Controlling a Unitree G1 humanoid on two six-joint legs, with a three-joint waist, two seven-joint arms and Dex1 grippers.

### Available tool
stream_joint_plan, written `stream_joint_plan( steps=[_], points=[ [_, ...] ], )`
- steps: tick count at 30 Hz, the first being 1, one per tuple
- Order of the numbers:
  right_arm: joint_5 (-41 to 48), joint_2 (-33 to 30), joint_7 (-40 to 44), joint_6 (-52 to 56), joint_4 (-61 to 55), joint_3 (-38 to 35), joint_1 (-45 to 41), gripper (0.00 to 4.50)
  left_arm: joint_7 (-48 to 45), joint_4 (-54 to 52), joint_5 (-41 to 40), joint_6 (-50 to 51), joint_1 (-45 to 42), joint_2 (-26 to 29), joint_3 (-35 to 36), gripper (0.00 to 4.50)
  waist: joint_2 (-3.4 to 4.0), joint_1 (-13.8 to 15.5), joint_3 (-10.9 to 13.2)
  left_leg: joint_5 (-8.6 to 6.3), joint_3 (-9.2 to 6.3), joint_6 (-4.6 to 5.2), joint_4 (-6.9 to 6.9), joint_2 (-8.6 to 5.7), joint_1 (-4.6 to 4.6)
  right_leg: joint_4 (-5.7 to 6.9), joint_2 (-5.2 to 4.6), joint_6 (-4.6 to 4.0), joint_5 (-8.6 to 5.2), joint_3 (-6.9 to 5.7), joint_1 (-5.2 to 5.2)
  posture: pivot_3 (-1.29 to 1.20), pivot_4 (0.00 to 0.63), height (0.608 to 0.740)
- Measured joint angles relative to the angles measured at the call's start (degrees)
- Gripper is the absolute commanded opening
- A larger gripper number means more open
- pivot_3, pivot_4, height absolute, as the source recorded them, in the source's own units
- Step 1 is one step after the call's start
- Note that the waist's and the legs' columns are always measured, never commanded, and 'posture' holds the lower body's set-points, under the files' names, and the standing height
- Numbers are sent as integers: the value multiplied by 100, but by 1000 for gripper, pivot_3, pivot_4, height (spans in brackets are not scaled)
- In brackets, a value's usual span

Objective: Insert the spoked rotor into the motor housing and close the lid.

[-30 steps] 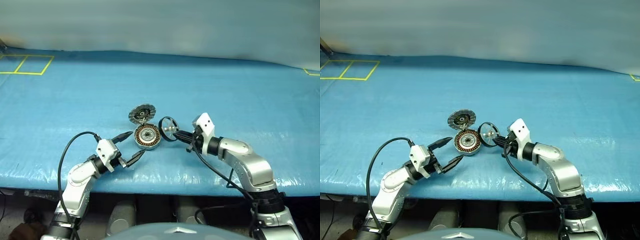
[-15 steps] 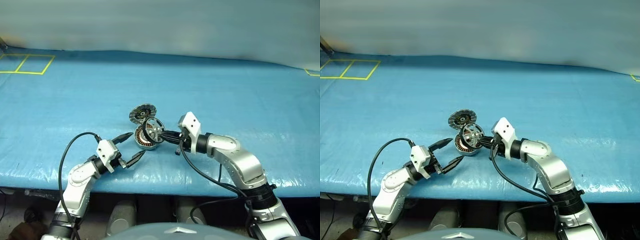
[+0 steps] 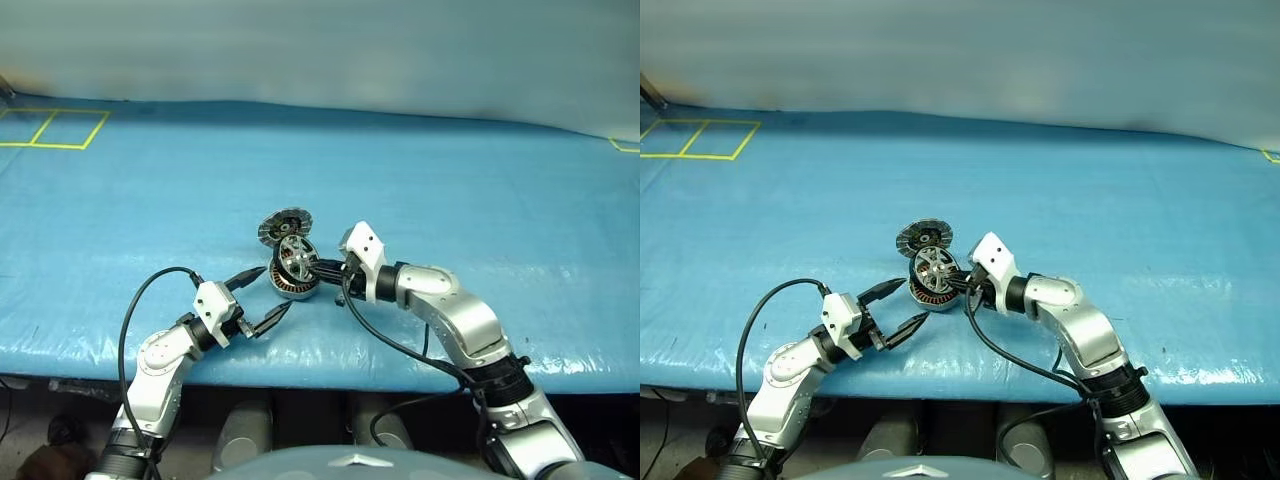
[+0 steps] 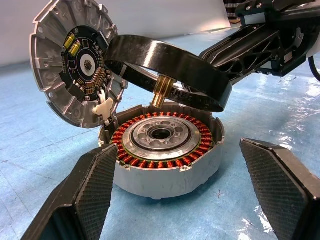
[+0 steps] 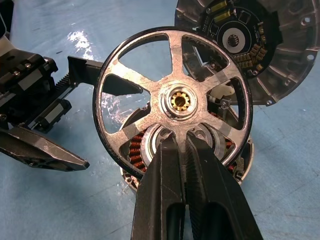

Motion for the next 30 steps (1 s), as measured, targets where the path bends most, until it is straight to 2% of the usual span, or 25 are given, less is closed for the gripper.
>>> stream_joint_plan(
  steps=[30],
  points=[
    [-491, -150, 15, -334, 116, 307, -94, 12, 62, 0, 4, -13, 4, 1, 9, 4264, 0, 2, 0, 0, 0, 0, 0, 0, 0, 0, 0, 0, 0, 0, 1, 0, 150, 740]
  ],
)
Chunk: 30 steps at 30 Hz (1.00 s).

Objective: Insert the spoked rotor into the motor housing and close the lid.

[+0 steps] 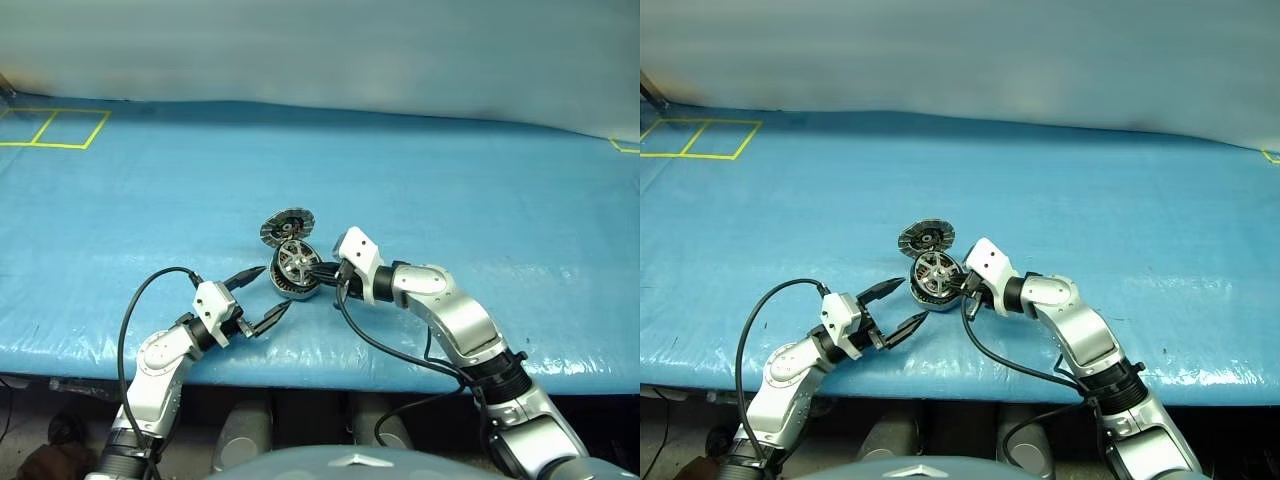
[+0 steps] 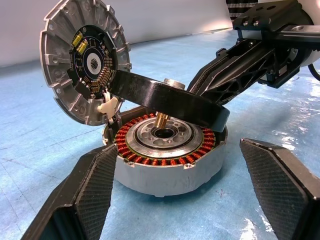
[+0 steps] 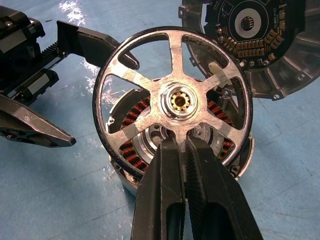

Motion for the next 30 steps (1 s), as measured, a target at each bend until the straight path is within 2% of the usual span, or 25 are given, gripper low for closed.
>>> stream_joint_plan(
  steps=[24, 25, 26, 29, 30],
  points=[
    [-123, -27, 21, -22, -12, 12, -14, 12, 47, 0, 0, 0, 54, 0, 0, 4264, 0, 0, 0, 0, 0, 0, 0, 0, 0, 0, 0, 0, 0, 0, 0, 0, 150, 740],
    [-123, -27, 22, -21, -13, 12, -14, 551, 47, 0, 0, 0, 54, 1, 0, 4264, 0, 0, 0, 0, 0, 0, 0, 0, 0, 0, 0, 0, 0, 0, 0, 0, 150, 740],
    [-125, -30, 20, -13, -12, 13, -13, 739, 47, 0, 0, 0, 54, 1, 0, 4264, 0, -1, 0, 0, 0, 0, 0, 0, 0, 0, 0, 0, 0, 0, 0, 0, 150, 740],
    [-152, -34, -30, -5, -12, 13, -13, 1706, 47, 0, 0, 0, 55, 1, 0, 4264, 0, -1, 0, 0, 0, 0, 0, 0, 0, 0, 0, 0, 0, 0, 0, 0, 150, 740],
    [-159, -34, -36, -5, -12, 13, -13, 1706, 47, 0, 0, 1, 55, 1, 0, 4264, 0, -1, 0, 0, 0, 0, 0, 0, 0, 0, 0, 0, 0, 0, 0, 0, 150, 740]
  ],
)
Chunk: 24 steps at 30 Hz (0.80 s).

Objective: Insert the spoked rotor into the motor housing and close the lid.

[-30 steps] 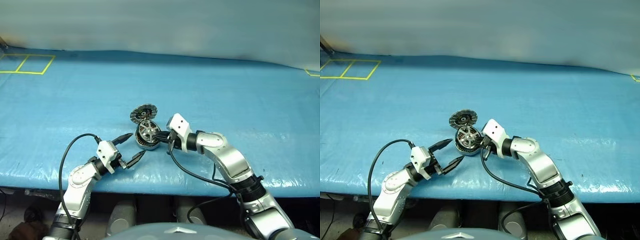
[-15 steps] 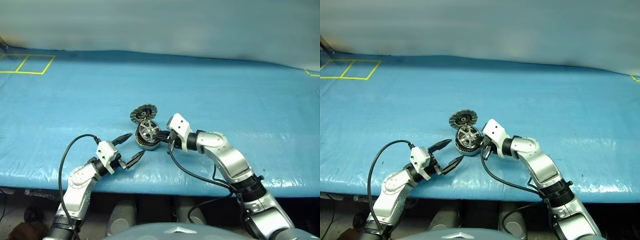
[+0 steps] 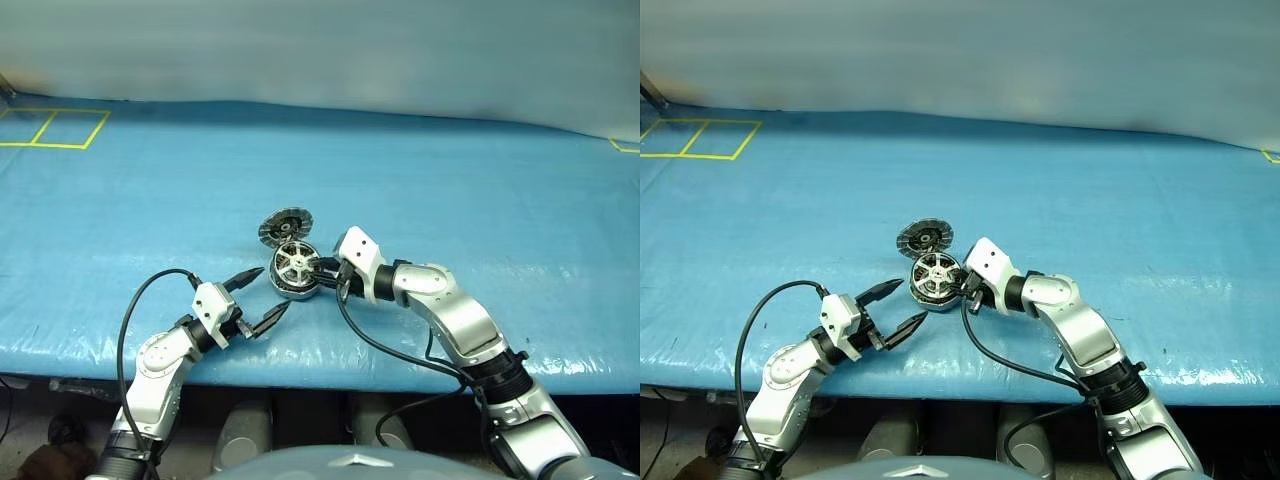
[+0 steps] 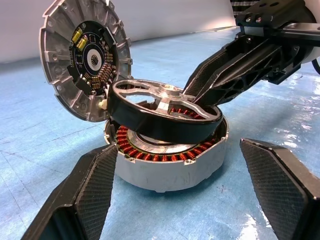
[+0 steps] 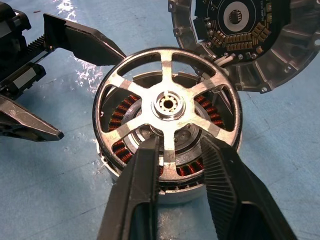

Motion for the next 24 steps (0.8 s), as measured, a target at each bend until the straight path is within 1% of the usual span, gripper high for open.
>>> stream_joint_plan(
  steps=[8, 13, 14, 15, 18, 19, 24],
  points=[
    [40, 24, 13, -1, -25, -21, 0, 1706, -1, 0, 0, 0, 1, 2, 0, 4264, 0, -2, 0, 0, 0, 0, 0, 0, 0, 0, 0, 0, 0, 0, 0, 0, 150, 740],
    [228, 300, -151, -1, -60, -276, -1, 1706, -5, 0, 0, 1, 1, 5, -1, 4264, 0, -2, 0, 0, 0, 0, 0, 0, 0, 0, 0, 0, 0, 0, 0, 0, 150, 740],
    [239, 345, -273, 2, -54, -362, -1, 1329, -5, 0, 0, 1, 1, 9, -1, 4264, 0, -1, 0, 0, 0, 0, 0, 0, 0, 0, 0, 0, 0, 0, 1, 0, 150, 740],
    [236, 371, -357, 3, -40, -437, -4, 1128, -5, 0, -1, 1, 1, 12, 0, 4264, 0, -1, 0, 0, 0, 0, 0, 0, 0, 0, 0, 0, 0, 0, 0, 0, 150, 740],
    [179, 351, -592, 5, 67, -624, -73, 150, -4, 0, -1, 1, 2, 22, 1, 4264, 0, 0, 0, 0, 0, 0, 0, 0, 0, 0, 0, 0, 0, 0, 0, 0, 150, 740],
    [142, 326, -653, 6, 112, -662, -99, 41, -4, 0, -1, 1, 3, 24, 2, 4264, 0, 0, 0, 0, 0, 0, 0, 0, 0, 0, 0, 0, 0, 0, 0, 0, 150, 740],
    [-92, 215, -914, 27, 310, -715, -206, 41, 8, 0, -2, 0, 19, 33, 6, 4264, 0, -8, 0, 0, 1, 0, 0, 0, 0, 1, 0, 0, 0, 0, -1, 0, 150, 740]
  ],
)
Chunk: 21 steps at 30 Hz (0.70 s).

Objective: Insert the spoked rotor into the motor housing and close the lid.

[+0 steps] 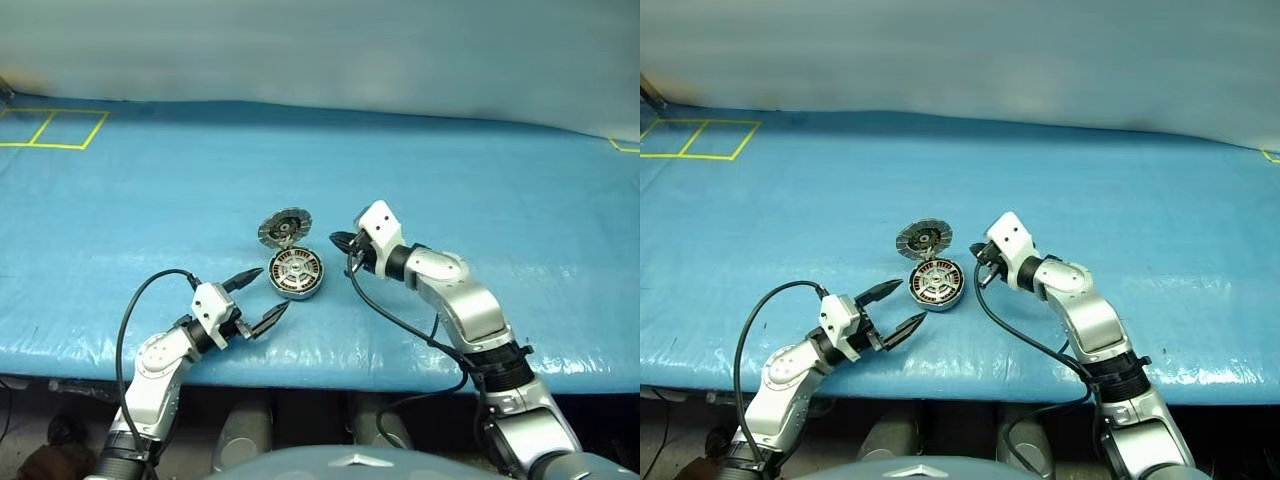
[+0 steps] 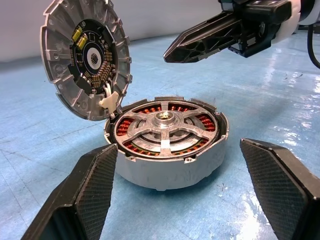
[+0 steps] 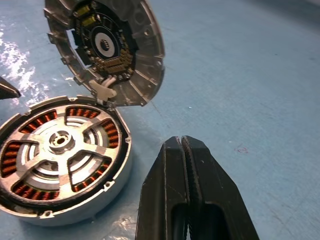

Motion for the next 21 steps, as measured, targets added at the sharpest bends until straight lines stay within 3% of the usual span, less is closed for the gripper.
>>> stream_joint_plan(
  steps=[5, 6, 8, 12, 18, 21],
  points=[
    [-250, 45, -403, 138, 94, -4, -37, 41, 309, -6, -121, 91, 30, -111, 276, 4264, 0, 4, 0, 0, -1, 0, 0, 0, 0, 1, 0, 0, 0, 0, 0, 0, 150, 740],
    [-251, 56, -430, 163, 93, -10, -37, 12, 400, -11, -220, 161, 19, -141, 400, 4080, 0, 3, 0, 0, -1, 0, 0, 0, 0, 1, 0, 0, 0, 0, 0, 0, 150, 740],
    [-248, 79, -496, 222, 90, -59, -9, 0, 496, -31, -438, 311, -20, -134, 642, 3626, 0, 4, 0, 0, -1, 0, 0, 0, 0, 2, 0, 0, 0, 0, 1, 0, 150, 740],
    [-246, 71, -582, 257, 69, -184, 154, 0, 530, 1, -466, 368, -221, 113, 979, 2266, 0, 13, 0, 0, -1, 0, 0, -1, 0, 0, 0, 0, 0, 0, 2, 0, 150, 740],
    [-216, 31, -522, 306, -75, -198, 442, 0, 1108, 580, -207, 443, -1272, 49, 1143, 315, -2, 37, 0, 2, -5, -2, 6, -3, 0, 1, 2, 6, 4, -1, 7, 0, 150, 740],
    [-140, -20, -316, 299, -284, -158, 663, 0, 1268, 850, -237, 754, -1991, -69, 1143, 315, -6, 34, 0, 2, -6, -2, 6, -4, -2, -1, 1, 36, 21, -1, 8, 0, 150, 740]
  ],
)
